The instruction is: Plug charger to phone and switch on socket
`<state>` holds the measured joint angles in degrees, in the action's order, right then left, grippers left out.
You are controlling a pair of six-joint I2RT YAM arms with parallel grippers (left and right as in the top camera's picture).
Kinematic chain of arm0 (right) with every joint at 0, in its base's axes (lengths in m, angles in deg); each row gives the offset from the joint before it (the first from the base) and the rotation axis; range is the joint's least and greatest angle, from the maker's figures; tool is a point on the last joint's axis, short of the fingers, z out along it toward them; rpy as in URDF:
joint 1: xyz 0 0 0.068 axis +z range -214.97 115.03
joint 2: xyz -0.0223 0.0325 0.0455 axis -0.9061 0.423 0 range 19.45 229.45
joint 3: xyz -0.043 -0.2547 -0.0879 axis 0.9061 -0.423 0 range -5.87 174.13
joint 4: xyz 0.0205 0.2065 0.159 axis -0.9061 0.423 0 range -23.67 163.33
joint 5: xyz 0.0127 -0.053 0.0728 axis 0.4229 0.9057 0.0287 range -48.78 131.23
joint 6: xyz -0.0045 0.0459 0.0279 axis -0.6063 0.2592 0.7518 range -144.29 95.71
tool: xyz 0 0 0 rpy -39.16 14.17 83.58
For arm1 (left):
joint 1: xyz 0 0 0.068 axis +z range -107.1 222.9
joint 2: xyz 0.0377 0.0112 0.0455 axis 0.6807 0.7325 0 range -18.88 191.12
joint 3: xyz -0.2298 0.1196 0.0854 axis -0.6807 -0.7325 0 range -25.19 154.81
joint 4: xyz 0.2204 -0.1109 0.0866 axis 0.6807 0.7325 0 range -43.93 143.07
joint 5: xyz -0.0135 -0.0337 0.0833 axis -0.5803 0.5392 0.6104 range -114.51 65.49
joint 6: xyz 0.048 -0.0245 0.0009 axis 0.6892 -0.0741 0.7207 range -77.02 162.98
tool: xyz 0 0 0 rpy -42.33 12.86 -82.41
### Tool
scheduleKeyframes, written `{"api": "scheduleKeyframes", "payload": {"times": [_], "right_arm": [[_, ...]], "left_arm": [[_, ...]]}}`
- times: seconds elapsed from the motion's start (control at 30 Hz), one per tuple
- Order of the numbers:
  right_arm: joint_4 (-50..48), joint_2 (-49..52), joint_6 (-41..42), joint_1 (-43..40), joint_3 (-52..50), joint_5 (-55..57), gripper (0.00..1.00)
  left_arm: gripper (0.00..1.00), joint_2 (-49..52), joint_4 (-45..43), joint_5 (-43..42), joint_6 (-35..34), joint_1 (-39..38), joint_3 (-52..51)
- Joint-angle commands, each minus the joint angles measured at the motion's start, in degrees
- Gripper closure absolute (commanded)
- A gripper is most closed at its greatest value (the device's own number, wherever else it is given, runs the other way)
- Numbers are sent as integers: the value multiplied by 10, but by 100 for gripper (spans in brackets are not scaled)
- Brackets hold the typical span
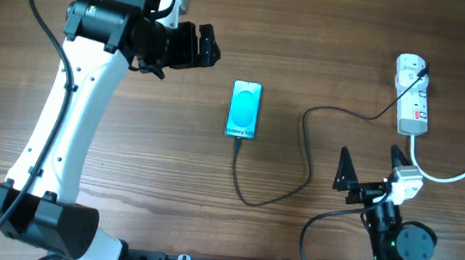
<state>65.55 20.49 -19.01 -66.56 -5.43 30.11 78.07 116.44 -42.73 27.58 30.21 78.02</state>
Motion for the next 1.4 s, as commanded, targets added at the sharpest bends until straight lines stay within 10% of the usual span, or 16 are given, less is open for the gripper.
{"api": "scheduleKeyframes", "payload": {"times": [0.0,1.37], "right_arm": [[3,-9,-17,2,-2,26,0],[6,-8,-38,2,-2,53,0]], "left_arm": [[0,-1,0,3,-1,3,-1],[0,-1,0,3,-1,3,-1]]}}
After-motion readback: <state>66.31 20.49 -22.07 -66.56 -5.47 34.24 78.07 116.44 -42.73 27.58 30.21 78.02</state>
